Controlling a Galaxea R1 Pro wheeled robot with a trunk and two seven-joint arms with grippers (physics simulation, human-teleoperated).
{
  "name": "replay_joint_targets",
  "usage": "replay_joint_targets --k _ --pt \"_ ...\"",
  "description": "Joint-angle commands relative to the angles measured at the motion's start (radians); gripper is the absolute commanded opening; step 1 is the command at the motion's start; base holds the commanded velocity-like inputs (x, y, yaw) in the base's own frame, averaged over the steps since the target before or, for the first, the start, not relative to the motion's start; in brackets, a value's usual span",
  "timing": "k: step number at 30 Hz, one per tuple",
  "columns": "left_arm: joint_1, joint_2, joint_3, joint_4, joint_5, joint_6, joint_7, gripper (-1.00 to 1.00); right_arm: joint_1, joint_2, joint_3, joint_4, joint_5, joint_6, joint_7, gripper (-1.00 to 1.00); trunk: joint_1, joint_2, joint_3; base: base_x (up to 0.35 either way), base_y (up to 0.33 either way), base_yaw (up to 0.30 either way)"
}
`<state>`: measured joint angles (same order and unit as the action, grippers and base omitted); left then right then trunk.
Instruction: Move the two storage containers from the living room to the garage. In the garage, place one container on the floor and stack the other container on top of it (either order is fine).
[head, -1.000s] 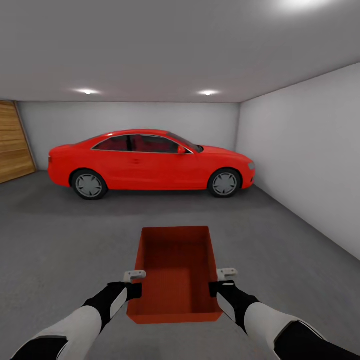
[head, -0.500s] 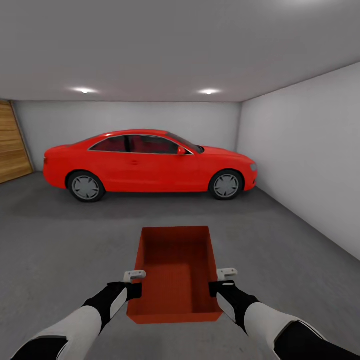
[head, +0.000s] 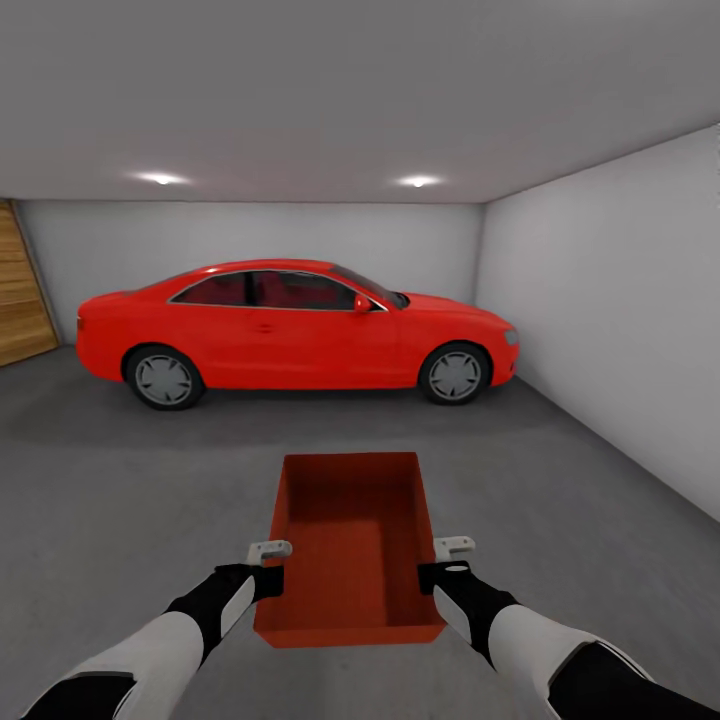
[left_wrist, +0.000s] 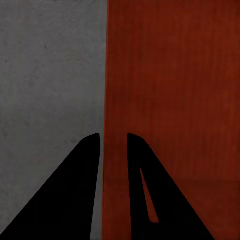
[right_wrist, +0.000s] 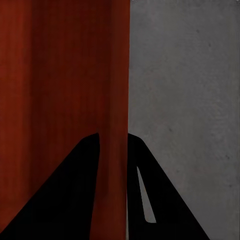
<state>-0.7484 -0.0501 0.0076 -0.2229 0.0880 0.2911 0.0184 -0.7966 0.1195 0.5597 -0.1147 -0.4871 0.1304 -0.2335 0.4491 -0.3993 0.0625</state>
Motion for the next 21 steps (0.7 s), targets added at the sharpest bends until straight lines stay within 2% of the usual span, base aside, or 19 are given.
replay_joint_targets --k 1,21 --pt "0.000 -0.001 -0.006 -0.004 -0.022 -0.023 0.017 -1.00 0.000 0.003 0.039 0.000 -0.034 0.006 0.000 -1.00 0.001 -0.001 0.000 0.322 0.000 -0.119" --pt "0.000 -0.001 -0.006 -0.004 -0.022 -0.023 0.017 -1.00 0.000 0.004 0.039 0.000 -0.034 0.006 0.000 -1.00 0.001 -0.001 0.000 0.322 0.000 -0.240"
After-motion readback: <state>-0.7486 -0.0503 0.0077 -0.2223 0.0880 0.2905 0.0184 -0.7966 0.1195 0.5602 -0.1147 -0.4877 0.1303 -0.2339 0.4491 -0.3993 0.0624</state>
